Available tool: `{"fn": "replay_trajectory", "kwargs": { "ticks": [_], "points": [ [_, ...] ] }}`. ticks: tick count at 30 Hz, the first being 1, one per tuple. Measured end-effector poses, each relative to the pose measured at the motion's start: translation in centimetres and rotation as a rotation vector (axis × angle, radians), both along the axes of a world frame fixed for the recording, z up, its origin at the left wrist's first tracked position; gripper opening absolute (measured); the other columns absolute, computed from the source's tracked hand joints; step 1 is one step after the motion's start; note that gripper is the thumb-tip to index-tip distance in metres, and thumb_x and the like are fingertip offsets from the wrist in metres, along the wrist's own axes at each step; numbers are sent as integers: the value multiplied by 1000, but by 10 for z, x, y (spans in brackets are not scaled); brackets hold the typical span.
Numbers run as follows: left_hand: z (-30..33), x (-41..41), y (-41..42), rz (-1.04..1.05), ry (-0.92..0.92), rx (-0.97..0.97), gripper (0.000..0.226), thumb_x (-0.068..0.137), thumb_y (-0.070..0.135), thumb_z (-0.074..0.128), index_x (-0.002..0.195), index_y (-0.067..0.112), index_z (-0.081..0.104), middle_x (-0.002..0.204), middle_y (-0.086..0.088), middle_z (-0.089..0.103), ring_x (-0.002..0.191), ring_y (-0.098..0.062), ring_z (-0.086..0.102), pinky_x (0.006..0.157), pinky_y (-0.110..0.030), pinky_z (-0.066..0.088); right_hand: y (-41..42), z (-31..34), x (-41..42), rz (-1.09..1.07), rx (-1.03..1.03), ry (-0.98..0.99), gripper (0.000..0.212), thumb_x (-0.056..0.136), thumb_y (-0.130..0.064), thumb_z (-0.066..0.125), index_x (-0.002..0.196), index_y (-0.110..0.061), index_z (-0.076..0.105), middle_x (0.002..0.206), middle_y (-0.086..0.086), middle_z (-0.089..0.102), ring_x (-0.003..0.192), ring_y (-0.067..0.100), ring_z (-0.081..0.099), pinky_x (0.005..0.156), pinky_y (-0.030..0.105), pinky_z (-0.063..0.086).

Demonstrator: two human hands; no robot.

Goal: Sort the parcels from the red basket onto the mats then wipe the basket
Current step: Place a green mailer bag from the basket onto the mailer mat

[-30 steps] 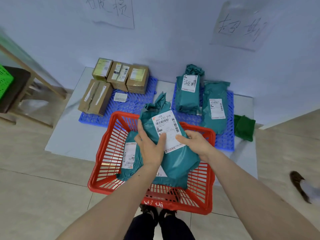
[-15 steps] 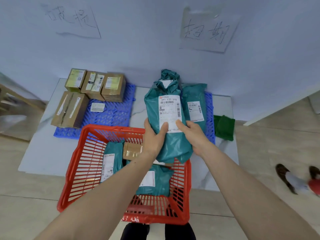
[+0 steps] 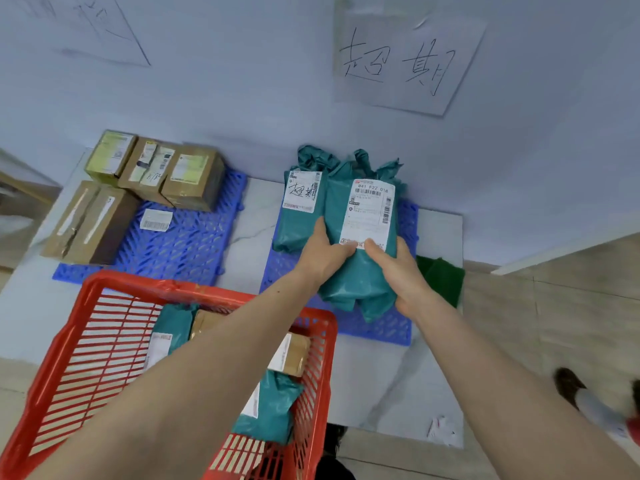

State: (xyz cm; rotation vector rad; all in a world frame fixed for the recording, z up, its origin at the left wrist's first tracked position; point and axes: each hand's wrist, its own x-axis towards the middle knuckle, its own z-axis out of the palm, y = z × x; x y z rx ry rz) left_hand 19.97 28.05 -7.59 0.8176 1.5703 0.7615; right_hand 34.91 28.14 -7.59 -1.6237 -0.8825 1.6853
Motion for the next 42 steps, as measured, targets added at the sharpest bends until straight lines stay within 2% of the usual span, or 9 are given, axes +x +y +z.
{"fn": "replay_trajectory", "kwargs": {
  "ticks": [4, 8, 15, 20, 24, 26, 30, 35, 42],
  "points": [
    [-29, 0, 36, -159, 319, -40, 90, 79, 41, 69, 152, 16, 23, 150, -7, 34, 139, -28, 31, 114, -44, 31, 28, -35, -3, -60, -20, -66, 38, 89, -34, 70, 120, -28, 50, 118, -5, 65, 102, 15, 67, 91, 40, 56],
    [-57, -4, 63, -264, 689, 18, 97, 85, 56, 61, 156, 15, 8, 163, -6, 3, 150, -26, -3, 121, -44, 11, 61, -67, -10, -36, -8, -189, 44, 89, -37, 68, 126, -26, 46, 109, -12, 62, 102, 15, 64, 95, 42, 54],
    [-102, -20, 103, -267, 857, 9, 105, 83, 68, 54, 156, 14, 2, 164, -2, -9, 150, -24, -13, 121, -47, 2, 110, -103, -27, 29, 31, -344, 46, 89, -43, 62, 128, -28, 44, 115, -8, 62, 100, 18, 62, 87, 35, 52],
    [-119, -23, 105, -297, 897, -5, 103, 84, 64, 56, 156, 15, 3, 164, 0, -11, 150, -23, -14, 121, -49, 4, 118, -121, -31, 69, 4, -386, 45, 93, -38, 60, 132, -21, 43, 118, -3, 60, 96, 18, 60, 46, 9, 43],
    [-120, -27, 104, -304, 904, 0, 97, 86, 62, 54, 156, 17, 3, 164, 1, -10, 150, -23, -13, 121, -48, 4, 124, -126, -32, 109, -37, -411, 52, 91, -43, 61, 132, -20, 41, 119, -4, 63, 103, 21, 62, 85, 32, 51],
    [-118, -28, 106, -296, 888, 4, 94, 88, 60, 53, 156, 17, 5, 164, 0, -8, 150, -23, -12, 121, -48, 4, 125, -123, -32, 97, -57, -400, 61, 87, -45, 65, 136, -18, 38, 122, -3, 62, 106, 22, 62, 95, 38, 50],
    [-111, -31, 105, -288, 856, 5, 91, 91, 60, 50, 156, 15, 6, 164, 0, -7, 150, -22, -11, 122, -49, 5, 122, -110, -30, 85, -54, -419, 82, 81, -50, 69, 145, -17, 30, 129, 1, 59, 113, 23, 61, 100, 43, 50],
    [-101, -34, 101, -272, 827, 19, 88, 92, 56, 51, 156, 15, 7, 165, 0, -5, 151, -22, -8, 121, -50, 7, 115, -96, -29, 112, -43, -484, 80, 82, -51, 67, 145, -17, 30, 131, 3, 58, 117, 24, 58, 100, 40, 47],
    [-76, -33, 92, -262, 779, 38, 84, 94, 51, 51, 156, 13, 9, 165, -5, -1, 151, -23, -4, 122, -47, 8, 101, -71, -30, 138, 46, -659, 78, 86, -53, 62, 147, -16, 32, 145, 7, 43, 138, 29, 27, 108, 45, 32]
  ]
}}
